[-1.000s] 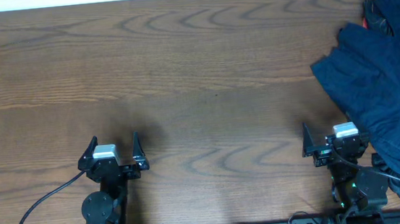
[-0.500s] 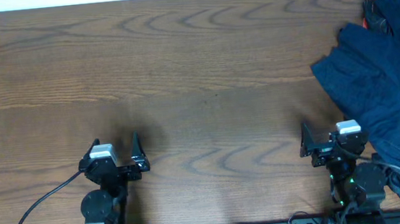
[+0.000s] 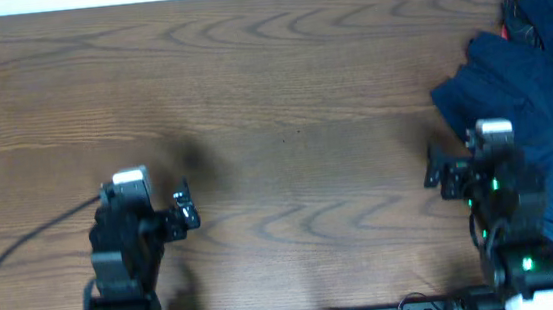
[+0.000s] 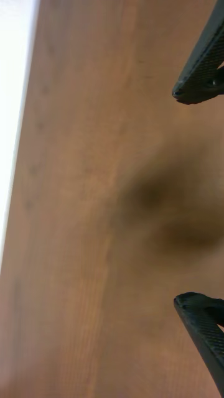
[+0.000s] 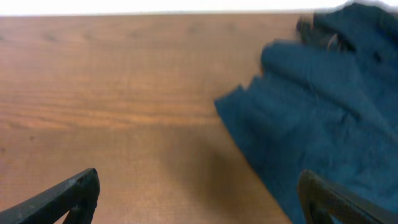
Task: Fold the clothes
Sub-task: 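Reach the right gripper into the navy pile and grasp the shorts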
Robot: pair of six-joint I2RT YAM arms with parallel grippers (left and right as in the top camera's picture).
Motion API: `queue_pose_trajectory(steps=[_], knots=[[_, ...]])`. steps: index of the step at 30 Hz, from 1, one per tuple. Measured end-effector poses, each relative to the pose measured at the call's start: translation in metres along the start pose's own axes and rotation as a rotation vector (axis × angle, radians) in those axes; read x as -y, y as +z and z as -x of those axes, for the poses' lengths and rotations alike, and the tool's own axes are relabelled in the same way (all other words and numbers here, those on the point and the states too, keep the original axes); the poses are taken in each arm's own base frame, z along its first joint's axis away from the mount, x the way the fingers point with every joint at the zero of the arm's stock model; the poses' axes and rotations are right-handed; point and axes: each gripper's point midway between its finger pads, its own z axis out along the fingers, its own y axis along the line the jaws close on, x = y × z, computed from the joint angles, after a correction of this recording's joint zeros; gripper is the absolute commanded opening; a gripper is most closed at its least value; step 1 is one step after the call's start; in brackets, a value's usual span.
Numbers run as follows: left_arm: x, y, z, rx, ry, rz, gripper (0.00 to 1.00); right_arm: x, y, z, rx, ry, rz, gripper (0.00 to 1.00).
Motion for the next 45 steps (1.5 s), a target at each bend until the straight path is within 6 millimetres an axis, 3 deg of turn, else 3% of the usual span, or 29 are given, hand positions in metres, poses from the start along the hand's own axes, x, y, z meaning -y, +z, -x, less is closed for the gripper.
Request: queue_pose_trajectory(steps=[8, 16, 19, 26, 32, 34, 36, 40, 45], knots=[[0.003, 0.013, 0.014, -0.235, 0.007, 0.041, 0.98, 0.000, 0.044, 0.019, -0.327, -0.007, -0.031, 0.99], [0.001, 0.022, 0.002, -0.314, -0.016, 0.060, 0.98, 0.002, 0.096, 0.034, -0.338, -0.013, -0.051, 0.98], [0.001, 0.022, 0.002, -0.312, -0.018, 0.060, 0.98, 0.017, 0.120, 0.020, -0.375, -0.021, -0.107, 0.98], [0.001, 0.022, 0.002, -0.312, -0.020, 0.060, 0.98, 0.042, 0.179, -0.044, -0.522, -0.099, -0.205, 0.98], [0.001, 0.022, 0.002, -0.312, -0.020, 0.060, 0.98, 0.050, 0.210, -0.066, -0.520, -0.123, -0.241, 0.92], [0.001, 0.022, 0.002, -0.312, -0.020, 0.060, 0.98, 0.052, 0.216, -0.063, -0.501, -0.128, -0.256, 0.88], [0.001, 0.022, 0.002, -0.312, -0.020, 0.060, 0.98, 0.055, 0.221, -0.061, -0.483, -0.130, -0.271, 0.75], [0.001, 0.022, 0.002, -0.312, -0.020, 0.059, 0.98, 0.060, 0.226, -0.062, -0.484, -0.138, -0.300, 0.36], [0.001, 0.022, 0.002, -0.312, -0.020, 0.059, 0.98, 0.077, 0.223, -0.068, -0.510, -0.125, -0.349, 0.01]])
